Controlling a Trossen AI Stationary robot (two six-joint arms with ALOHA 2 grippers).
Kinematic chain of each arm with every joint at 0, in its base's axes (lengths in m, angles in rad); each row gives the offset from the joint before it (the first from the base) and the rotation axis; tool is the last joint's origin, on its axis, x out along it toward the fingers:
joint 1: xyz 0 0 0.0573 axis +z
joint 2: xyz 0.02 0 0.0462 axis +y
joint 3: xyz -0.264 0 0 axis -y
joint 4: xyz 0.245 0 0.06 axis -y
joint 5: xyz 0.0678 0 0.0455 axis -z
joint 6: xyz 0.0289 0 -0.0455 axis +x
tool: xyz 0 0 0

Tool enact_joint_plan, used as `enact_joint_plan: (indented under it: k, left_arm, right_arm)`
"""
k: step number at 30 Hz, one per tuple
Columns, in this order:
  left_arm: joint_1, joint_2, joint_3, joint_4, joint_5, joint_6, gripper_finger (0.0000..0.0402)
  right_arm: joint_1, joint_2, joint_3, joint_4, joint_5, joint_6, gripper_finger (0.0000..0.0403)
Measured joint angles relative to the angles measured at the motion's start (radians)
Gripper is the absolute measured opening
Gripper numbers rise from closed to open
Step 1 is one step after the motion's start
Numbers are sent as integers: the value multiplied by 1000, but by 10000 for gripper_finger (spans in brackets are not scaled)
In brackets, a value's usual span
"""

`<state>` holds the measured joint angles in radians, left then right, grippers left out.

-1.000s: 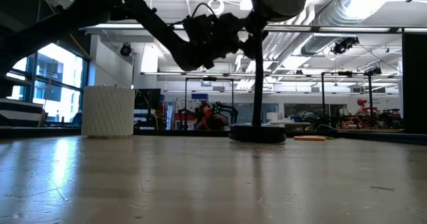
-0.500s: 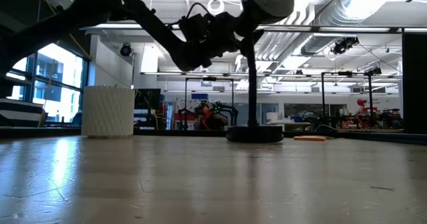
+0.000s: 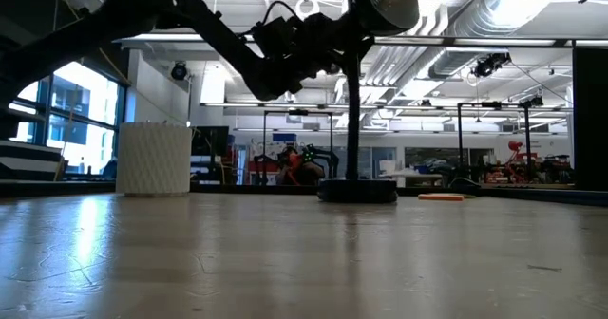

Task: Screw lightbulb
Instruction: Insert the light bulb into the desk lamp

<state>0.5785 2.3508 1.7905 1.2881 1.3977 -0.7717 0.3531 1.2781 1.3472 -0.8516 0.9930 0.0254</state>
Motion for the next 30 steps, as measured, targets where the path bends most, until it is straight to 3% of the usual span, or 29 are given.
enact_joint_plan:
  k: [7,13,19,30]
  left_arm:
    - [16,0,0,152,-8,-105,336]
    - [35,-1,0,230,-34,-179,336]
    - [35,-1,-28,230,-46,-171,335]
    - [22,-1,-42,222,-49,-169,335]
  right_arm:
    - [0,-1,-11,7,-1,11,250]
    - [0,0,-101,95,5,-13,250]
    - [-2,0,-177,263,72,-121,250]
    - [-107,-109,-286,630,39,-448,250]
